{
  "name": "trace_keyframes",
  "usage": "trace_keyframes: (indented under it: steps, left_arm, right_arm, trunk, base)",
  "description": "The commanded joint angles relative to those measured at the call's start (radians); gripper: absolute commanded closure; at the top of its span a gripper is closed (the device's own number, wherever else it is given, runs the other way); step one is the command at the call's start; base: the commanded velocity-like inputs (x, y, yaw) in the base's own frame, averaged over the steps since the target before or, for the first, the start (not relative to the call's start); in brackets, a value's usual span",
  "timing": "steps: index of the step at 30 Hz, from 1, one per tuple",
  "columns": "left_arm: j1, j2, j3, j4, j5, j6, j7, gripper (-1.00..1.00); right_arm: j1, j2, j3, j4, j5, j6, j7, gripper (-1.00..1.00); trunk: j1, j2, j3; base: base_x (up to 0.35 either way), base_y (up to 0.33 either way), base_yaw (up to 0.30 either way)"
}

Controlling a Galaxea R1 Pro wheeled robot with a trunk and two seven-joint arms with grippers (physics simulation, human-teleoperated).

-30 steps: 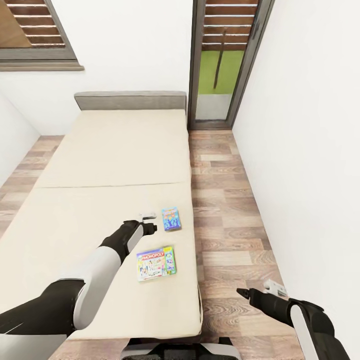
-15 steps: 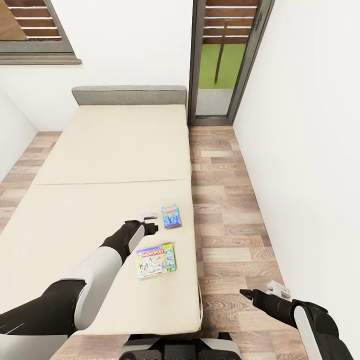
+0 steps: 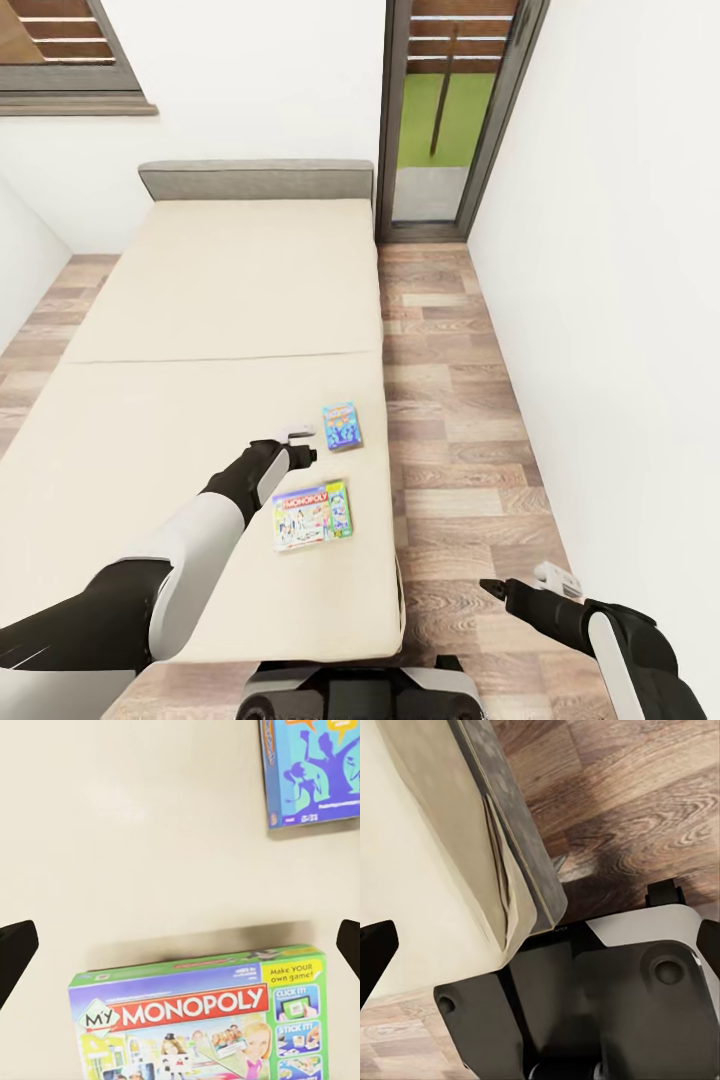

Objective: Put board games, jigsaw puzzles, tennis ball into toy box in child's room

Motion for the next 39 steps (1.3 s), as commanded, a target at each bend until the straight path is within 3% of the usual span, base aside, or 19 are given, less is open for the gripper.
trace_keyframes:
  steps: [1,20,27,39]
  left_arm:
    - [0.000,-0.001,0.004,-0.002,0.008,0.005,0.005,-1.00]
    - [0.000,-0.001,0.004,-0.027,0.008,-0.001,0.005,-1.00]
    - [0.000,0.001,0.004,-0.030,0.006,-0.044,0.005,-1.00]
    - [0.000,-0.002,0.004,-0.031,0.006,-0.059,0.005,-1.00]
  right_arm:
    - [-0.001,0.000,-0.002,-0.001,0.008,0.004,0.010,-1.00]
    - [-0.001,0.000,-0.003,0.012,0.008,0.003,0.011,-1.00]
    - [-0.001,0.000,-0.003,0.013,0.008,0.003,0.011,-1.00]
    - [-0.001,0.000,-0.003,0.014,0.008,0.003,0.011,-1.00]
  trunk:
    - [0.000,-0.002,-0.003]
    - [0.000,-0.002,-0.034]
    - [0.000,-0.002,-0.045]
    - [0.000,-0.002,-0.064]
  base:
    - [0.000,0.000,0.000]
    - [0.000,0.000,0.000]
    - [0.000,0.000,0.000]
    - [0.000,0.000,0.000]
